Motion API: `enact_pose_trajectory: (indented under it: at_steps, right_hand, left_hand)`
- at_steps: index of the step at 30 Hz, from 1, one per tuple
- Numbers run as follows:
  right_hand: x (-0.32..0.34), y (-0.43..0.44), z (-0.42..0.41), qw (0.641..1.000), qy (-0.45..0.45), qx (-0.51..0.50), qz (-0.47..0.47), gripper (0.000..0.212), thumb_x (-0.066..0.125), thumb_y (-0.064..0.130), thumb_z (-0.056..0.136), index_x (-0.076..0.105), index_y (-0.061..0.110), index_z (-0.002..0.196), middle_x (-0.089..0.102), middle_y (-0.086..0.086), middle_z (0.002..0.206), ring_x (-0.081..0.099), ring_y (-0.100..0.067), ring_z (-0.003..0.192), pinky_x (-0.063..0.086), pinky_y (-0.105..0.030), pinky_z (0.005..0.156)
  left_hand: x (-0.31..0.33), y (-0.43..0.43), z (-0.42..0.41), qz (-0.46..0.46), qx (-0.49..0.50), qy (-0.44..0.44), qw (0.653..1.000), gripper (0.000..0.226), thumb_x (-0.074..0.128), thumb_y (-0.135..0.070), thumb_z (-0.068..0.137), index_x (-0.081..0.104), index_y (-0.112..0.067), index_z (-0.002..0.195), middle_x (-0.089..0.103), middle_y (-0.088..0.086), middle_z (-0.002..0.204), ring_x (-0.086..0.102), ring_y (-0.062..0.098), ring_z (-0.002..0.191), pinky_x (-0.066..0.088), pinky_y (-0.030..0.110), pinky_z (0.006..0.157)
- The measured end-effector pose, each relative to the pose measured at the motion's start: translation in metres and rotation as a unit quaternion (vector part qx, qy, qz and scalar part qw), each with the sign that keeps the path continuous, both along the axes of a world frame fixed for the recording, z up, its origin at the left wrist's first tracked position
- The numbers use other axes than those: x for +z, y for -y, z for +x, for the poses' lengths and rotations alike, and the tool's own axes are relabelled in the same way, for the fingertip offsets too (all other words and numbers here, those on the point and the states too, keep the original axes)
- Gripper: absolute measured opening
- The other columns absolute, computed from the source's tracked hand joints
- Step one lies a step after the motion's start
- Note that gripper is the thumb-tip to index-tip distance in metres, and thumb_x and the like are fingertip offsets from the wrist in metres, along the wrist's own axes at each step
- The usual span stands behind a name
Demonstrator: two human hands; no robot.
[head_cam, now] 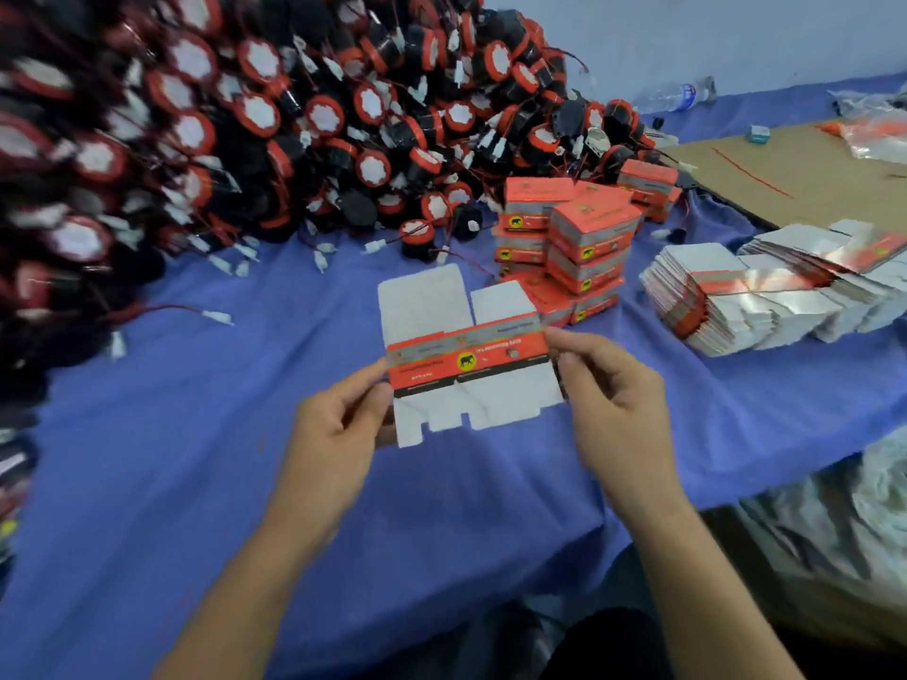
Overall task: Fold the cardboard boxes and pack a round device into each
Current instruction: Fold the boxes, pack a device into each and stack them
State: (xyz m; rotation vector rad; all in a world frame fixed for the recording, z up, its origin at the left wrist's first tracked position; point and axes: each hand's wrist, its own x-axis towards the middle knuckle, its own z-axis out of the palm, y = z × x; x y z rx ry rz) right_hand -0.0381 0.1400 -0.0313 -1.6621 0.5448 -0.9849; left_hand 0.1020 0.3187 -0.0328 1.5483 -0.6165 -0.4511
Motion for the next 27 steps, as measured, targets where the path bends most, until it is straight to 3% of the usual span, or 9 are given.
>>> enact_pose_trajectory:
  at_steps: [3,6,11,15,19,22,27]
  right_hand:
    - [-0.010,-0.036,0.040,0.995,-0.039,0.092,-0.029,0.041,0.058,-0.001,0.101,0.074,0.036,0.109,0.077,0.018,0.102,0.072,-0.004,0.093,0.055,-0.022,0.080]
    - [-0.025,-0.058,0.073,0.984,-0.082,0.142,-0.063,0.043,0.062,0.002,0.098,0.072,0.041,0.114,0.076,0.021,0.103,0.071,-0.007,0.092,0.054,-0.023,0.079]
    - [-0.044,-0.078,0.103,0.970,-0.116,0.190,-0.100,0.061,0.067,0.002,0.093,0.064,0.060,0.108,0.069,0.031,0.103,0.067,0.002,0.091,0.048,-0.007,0.075]
    - [-0.054,-0.082,0.107,0.963,-0.128,0.205,-0.122,0.056,0.069,0.011,0.093,0.061,0.061,0.118,0.068,0.026,0.106,0.066,-0.001,0.087,0.048,-0.006,0.075]
    - [-0.060,-0.080,0.108,0.963,-0.125,0.200,-0.127,0.051,0.074,0.023,0.089,0.059,0.060,0.121,0.069,0.020,0.108,0.068,-0.009,0.082,0.048,-0.008,0.072]
    - [-0.061,-0.080,0.108,0.963,-0.131,0.193,-0.136,0.050,0.076,0.042,0.083,0.058,0.060,0.125,0.067,0.020,0.112,0.066,-0.013,0.082,0.051,-0.011,0.073]
    - [-0.060,-0.082,0.108,0.961,-0.124,0.194,-0.155,0.059,0.084,0.053,0.077,0.055,0.061,0.128,0.062,0.025,0.120,0.066,-0.004,0.094,0.048,-0.007,0.073]
  left_hand:
    - [-0.013,-0.055,0.023,0.008,0.088,-0.009,0.996,0.037,0.050,-0.010,0.108,0.061,-0.031,0.136,0.079,-0.007,0.106,0.074,0.005,0.092,0.057,0.015,0.077]
    - [-0.025,-0.090,0.040,-0.009,0.147,-0.021,0.989,0.032,0.051,-0.009,0.107,0.066,-0.026,0.130,0.079,-0.003,0.109,0.075,0.010,0.095,0.056,0.016,0.076]
    - [-0.045,-0.119,0.056,-0.018,0.191,-0.011,0.981,0.033,0.049,-0.012,0.108,0.065,-0.020,0.136,0.076,-0.005,0.116,0.071,0.017,0.106,0.056,0.032,0.093]
    - [-0.053,-0.126,0.055,-0.006,0.201,0.015,0.979,0.033,0.050,-0.016,0.108,0.064,-0.021,0.138,0.074,-0.014,0.123,0.068,0.008,0.116,0.055,0.026,0.099]
    - [-0.054,-0.126,0.054,0.028,0.204,0.050,0.977,0.033,0.050,-0.020,0.108,0.064,-0.031,0.137,0.068,-0.019,0.132,0.062,0.004,0.126,0.049,0.029,0.106]
    - [-0.055,-0.125,0.053,0.083,0.201,0.086,0.972,0.036,0.051,-0.018,0.108,0.061,-0.032,0.140,0.066,-0.032,0.125,0.060,-0.005,0.121,0.046,0.017,0.101]
    - [-0.057,-0.123,0.053,0.137,0.204,0.125,0.961,0.040,0.054,-0.013,0.106,0.058,-0.023,0.144,0.073,-0.008,0.117,0.065,0.009,0.105,0.044,0.004,0.085]
